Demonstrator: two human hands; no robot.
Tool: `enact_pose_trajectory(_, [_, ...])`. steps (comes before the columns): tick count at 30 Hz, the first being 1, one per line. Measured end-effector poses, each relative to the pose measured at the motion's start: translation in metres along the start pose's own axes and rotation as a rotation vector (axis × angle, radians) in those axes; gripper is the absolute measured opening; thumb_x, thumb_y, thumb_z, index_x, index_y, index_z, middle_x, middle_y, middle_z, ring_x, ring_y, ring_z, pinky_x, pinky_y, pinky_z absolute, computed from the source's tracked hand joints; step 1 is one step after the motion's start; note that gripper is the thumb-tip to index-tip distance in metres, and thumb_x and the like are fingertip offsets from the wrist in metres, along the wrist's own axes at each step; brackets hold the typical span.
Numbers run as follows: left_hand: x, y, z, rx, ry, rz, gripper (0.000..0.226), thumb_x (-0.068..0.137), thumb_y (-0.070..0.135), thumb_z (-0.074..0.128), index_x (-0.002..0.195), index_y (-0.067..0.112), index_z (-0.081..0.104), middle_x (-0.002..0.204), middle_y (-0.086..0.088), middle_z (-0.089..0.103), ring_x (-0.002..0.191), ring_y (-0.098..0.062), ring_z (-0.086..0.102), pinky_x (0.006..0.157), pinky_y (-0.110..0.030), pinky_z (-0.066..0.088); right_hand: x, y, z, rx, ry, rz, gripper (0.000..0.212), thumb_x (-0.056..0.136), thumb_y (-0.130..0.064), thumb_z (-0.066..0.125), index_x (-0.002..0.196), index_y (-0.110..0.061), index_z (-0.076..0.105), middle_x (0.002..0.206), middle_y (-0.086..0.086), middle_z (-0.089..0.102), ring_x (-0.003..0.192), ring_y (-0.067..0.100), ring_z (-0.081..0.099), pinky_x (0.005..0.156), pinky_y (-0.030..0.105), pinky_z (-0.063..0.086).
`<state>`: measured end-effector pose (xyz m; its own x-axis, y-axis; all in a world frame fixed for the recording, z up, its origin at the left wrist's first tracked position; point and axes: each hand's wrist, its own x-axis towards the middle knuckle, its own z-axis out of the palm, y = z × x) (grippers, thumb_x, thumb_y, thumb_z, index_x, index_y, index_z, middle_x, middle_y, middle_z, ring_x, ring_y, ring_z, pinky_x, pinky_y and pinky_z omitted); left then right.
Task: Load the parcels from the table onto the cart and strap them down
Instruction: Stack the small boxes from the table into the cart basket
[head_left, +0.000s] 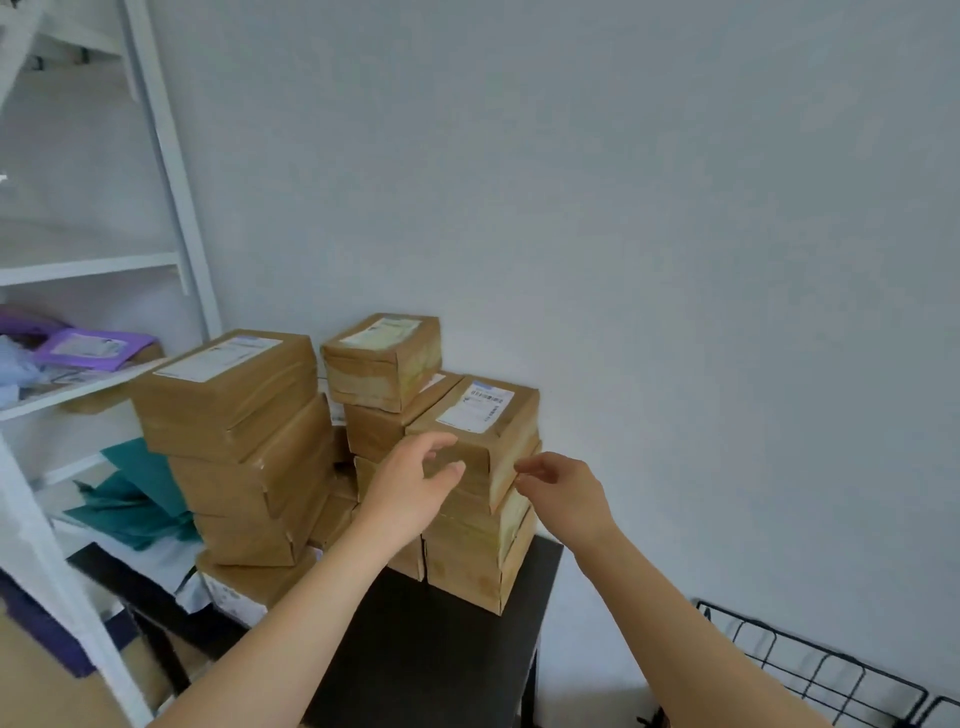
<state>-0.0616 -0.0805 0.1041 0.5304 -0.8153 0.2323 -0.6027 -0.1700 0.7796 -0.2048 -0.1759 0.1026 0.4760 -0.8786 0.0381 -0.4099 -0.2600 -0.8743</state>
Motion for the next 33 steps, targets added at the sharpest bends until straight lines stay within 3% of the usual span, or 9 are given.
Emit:
enact_pose_trajectory(7, [0.065,-0.015,0.003,0.013,0.024,-0.055,0.036,0.093,0.030,0.055,0.129,0.027,0.051,0.135,0.009,0.047,0.126,-0.007,0.042,0.096,-0.023,0.032,0.068,0.003,0.012,-0.005,-0.015,0.036,0.034,0.090,-0.019,0.054,0.124,-0.022,0.056,0.117,-0.001,0.061,0.094,0.012,0.055,0.080,0.023,0.041])
enact_pose_trajectory(13, [0.100,-0.026,0.009,0.074,-0.035,-0.062,0.040,0.093,0.030,0.054,0.132,0.026,0.048,0.139,0.007,0.042,0.128,-0.010,0.040,0.102,-0.026,0.032,0.107,0.010,0.028,0.004,0.059,0.161,0.046,0.088,-0.037,0.054,0.131,-0.020,0.049,0.085,-0.005,0.060,0.080,0.018,0.065,0.083,0.042,0.056])
enact_pose_trajectory(17, [0.122,-0.032,0.006,0.138,-0.142,-0.047,0.044,0.093,0.031,0.055,0.135,0.024,0.045,0.143,0.004,0.038,0.129,-0.011,0.040,0.102,-0.025,0.032,0.125,0.006,0.036,-0.078,0.088,0.248,0.060,0.087,-0.050,0.050,0.137,-0.018,0.041,0.094,0.003,0.066,0.081,0.020,0.064,0.083,0.040,0.055])
enact_pose_trajectory(20, [0.137,-0.033,0.006,0.184,-0.218,-0.050,0.046,0.092,0.033,0.055,0.136,0.022,0.045,0.145,0.003,0.034,0.129,-0.014,0.040,0.104,-0.028,0.033,0.133,0.001,0.039,-0.128,0.038,0.313,0.053,0.085,-0.053,0.050,0.121,-0.015,0.047,0.077,0.003,0.067,0.063,0.017,0.059,0.073,0.034,0.052])
enact_pose_trajectory(25, [0.151,-0.038,0.010,0.218,-0.273,-0.070,0.050,0.091,0.033,0.056,0.137,0.021,0.042,0.145,0.002,0.034,0.126,-0.017,0.042,0.103,-0.030,0.036,0.145,0.000,0.045,-0.223,-0.032,0.357,0.038,0.085,-0.052,0.051,0.078,-0.015,0.051,0.058,0.000,0.061,0.048,0.013,0.050,0.059,0.028,0.046])
enact_pose_trajectory(30, [0.155,-0.039,0.008,0.195,-0.260,-0.073,0.056,0.090,0.028,0.056,0.142,0.018,0.036,0.146,-0.001,0.034,0.130,-0.017,0.040,0.100,-0.029,0.035,0.149,0.002,0.054,-0.198,0.004,0.356,0.028,0.083,-0.038,0.049,0.070,-0.013,0.051,0.053,0.002,0.057,0.045,0.015,0.046,0.056,0.028,0.043])
enact_pose_trajectory(33, [0.156,-0.037,0.005,0.114,-0.238,-0.108,0.055,0.091,0.025,0.054,0.142,0.018,0.034,0.145,0.001,0.039,0.120,-0.015,0.046,0.084,-0.023,0.039,0.150,0.002,0.055,-0.215,0.039,0.334,0.022,0.085,-0.033,0.045,0.076,-0.013,0.051,0.060,0.003,0.057,0.051,0.017,0.049,0.060,0.030,0.046])
